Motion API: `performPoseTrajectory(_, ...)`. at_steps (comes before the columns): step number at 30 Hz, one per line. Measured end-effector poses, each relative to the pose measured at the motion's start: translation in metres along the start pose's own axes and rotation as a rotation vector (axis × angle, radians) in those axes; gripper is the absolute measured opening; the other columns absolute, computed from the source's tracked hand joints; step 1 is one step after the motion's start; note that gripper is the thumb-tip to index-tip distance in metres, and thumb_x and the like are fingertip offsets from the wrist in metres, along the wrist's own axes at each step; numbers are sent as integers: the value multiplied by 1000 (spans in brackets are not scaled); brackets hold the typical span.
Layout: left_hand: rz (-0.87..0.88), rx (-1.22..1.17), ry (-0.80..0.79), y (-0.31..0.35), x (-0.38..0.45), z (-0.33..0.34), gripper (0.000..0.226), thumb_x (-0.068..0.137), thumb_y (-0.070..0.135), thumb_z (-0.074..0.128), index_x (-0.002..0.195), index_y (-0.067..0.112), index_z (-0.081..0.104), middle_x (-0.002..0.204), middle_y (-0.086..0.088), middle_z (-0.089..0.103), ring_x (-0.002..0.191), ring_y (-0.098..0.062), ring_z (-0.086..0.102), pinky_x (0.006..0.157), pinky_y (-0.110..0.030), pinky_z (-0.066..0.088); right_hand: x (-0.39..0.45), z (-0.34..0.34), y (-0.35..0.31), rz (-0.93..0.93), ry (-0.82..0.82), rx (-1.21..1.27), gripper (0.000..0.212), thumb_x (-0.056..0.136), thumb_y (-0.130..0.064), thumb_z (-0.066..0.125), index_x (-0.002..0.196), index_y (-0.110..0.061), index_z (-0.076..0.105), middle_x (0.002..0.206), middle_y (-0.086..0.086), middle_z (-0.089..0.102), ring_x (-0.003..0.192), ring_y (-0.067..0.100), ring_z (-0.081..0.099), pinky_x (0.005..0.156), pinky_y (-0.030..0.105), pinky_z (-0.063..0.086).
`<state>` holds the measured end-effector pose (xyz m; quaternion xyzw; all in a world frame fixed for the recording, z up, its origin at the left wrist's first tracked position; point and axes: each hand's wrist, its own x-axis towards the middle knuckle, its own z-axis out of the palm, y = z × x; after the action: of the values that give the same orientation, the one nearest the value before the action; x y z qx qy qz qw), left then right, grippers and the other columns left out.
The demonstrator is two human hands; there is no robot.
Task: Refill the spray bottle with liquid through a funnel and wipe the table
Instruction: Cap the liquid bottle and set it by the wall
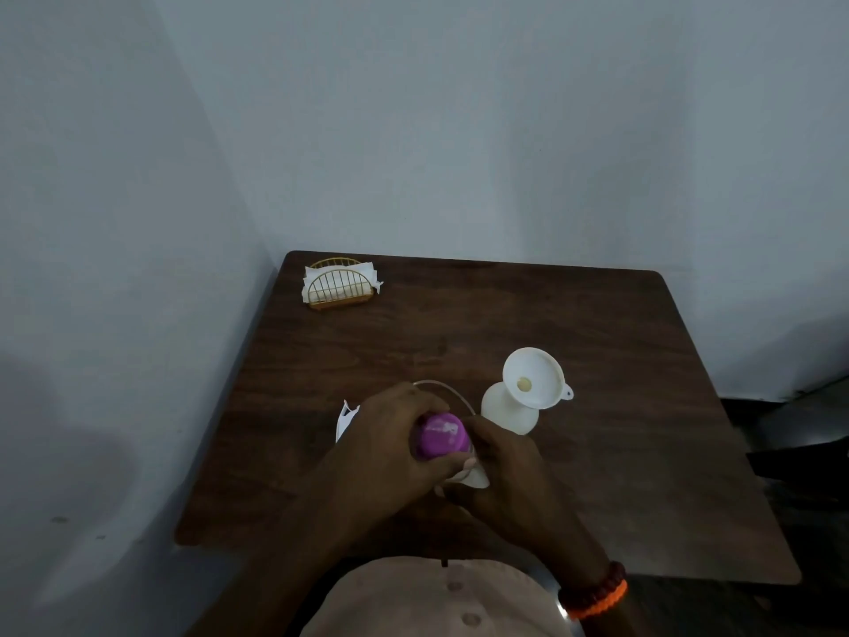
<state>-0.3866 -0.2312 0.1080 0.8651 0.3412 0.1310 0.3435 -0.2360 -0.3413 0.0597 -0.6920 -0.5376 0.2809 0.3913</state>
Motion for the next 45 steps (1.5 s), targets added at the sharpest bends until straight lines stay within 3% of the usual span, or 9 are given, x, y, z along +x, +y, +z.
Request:
performPoseTrajectory(6, 94, 37, -31, -7, 2, -6, 62, 73, 55, 77, 126, 24, 67, 118, 6, 67, 103, -1, 57, 89, -25, 55, -1, 0, 1, -17, -13, 37, 54, 70, -47, 78, 119, -28, 64, 105, -19, 68, 101, -4, 63, 82, 5, 47)
performPoseTrajectory(13, 139, 72, -124, -11, 14, -32, 54, 77, 50, 81, 124, 27, 68, 115, 10, 66, 103, -4, 61, 90, -36, 58, 14, 0, -7, 6, -120, 54, 55, 73, -41, 82, 123, -30, 62, 113, -17, 69, 105, -3, 64, 90, 19, 52)
performPoseTrajectory(18, 272, 84, 63, 28, 45, -101, 51, 74, 56, 77, 112, 23, 76, 100, 8, 74, 88, -4, 69, 78, -33, 60, 67, -29, -63, -72, -120, 154, 56, 68, -29, 90, 118, -27, 65, 108, -7, 75, 100, 7, 72, 88, 42, 59)
performPoseTrajectory(26, 319, 89, 328, 65, 128, -179, 54, 72, 53, 83, 113, 18, 77, 101, 4, 78, 89, -4, 73, 84, -25, 62, 193, -120, -130, -266, -110, -124, 51, 65, -43, 88, 104, -15, 72, 97, -1, 76, 88, 13, 73, 80, 45, 60)
performPoseTrajectory(31, 275, 147, 369, 34, 217, -166, 51, 75, 44, 86, 114, 13, 76, 105, -4, 77, 91, -12, 71, 85, -33, 62, 284, -125, -91, -163, -99, -84, 49, 60, -25, 94, 101, -7, 74, 96, 5, 77, 86, 14, 73, 84, 45, 60)
performPoseTrajectory(35, 219, 180, 343, -13, 290, -138, 50, 77, 39, 86, 114, 8, 75, 103, -9, 74, 92, -19, 69, 85, -40, 60, 350, -104, -26, -103, -56, -52, 51, 51, -40, 91, 91, -13, 75, 89, 1, 78, 86, 12, 74, 83, 48, 60)
performPoseTrajectory(37, 185, 181, 328, -37, 316, -121, 53, 76, 40, 87, 116, 8, 74, 104, -9, 73, 94, -20, 69, 85, -37, 59, 374, -90, 1, -78, -24, -58, 43, 56, -35, 92, 90, -14, 75, 86, 0, 77, 85, 11, 73, 81, 45, 59)
performPoseTrajectory(42, 87, 94, 357, -86, 365, -87, 60, 72, 30, 90, 122, 3, 69, 115, -14, 72, 105, -26, 69, 91, -39, 59, 419, -61, 48, -60, 35, -78, 33, 63, -30, 91, 83, -12, 72, 74, -1, 70, 72, 15, 67, 62, 22, 47)
performPoseTrajectory(45, 50, 85, 347, -110, 388, -71, 61, 70, 28, 91, 121, 2, 69, 115, -16, 72, 107, -28, 68, 92, -44, 59, 439, -48, 72, -54, 30, -101, 33, 66, -33, 88, 84, -11, 71, 73, 2, 69, 70, 17, 67, 63, 30, 53)
